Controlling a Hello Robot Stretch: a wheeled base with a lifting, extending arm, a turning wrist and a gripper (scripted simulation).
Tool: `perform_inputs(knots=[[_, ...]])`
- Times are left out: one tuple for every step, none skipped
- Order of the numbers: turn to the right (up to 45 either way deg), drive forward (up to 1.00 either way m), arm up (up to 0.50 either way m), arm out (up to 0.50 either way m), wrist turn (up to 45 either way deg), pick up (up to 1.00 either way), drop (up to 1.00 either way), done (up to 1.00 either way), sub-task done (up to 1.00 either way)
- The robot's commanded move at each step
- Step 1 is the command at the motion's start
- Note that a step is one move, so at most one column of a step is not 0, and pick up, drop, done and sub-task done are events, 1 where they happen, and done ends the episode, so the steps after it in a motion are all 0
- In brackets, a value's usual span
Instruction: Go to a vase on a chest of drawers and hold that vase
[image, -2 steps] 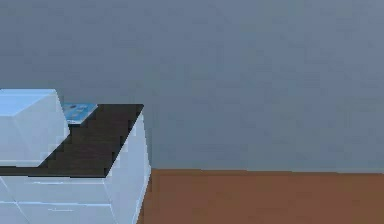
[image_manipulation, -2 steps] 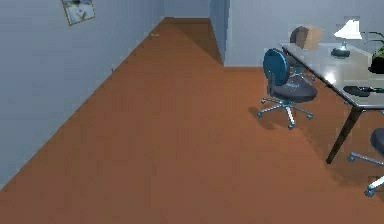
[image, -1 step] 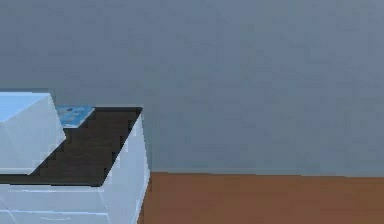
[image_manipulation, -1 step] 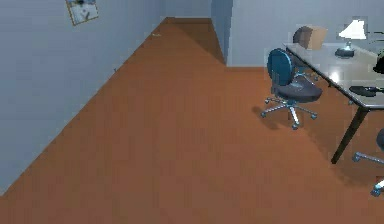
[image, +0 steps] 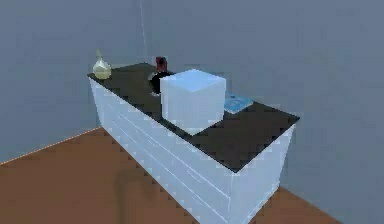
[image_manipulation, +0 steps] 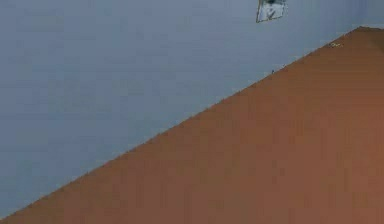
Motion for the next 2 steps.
perform_inputs(knots=[[-30.0, 0.00, 0.00, 0.00, 0.0, 0.00, 0.00, 0.00, 0.00], [0.0, 1.00, 0.00, 0.00, 0.0, 0.00, 0.00, 0.00, 0.00]])
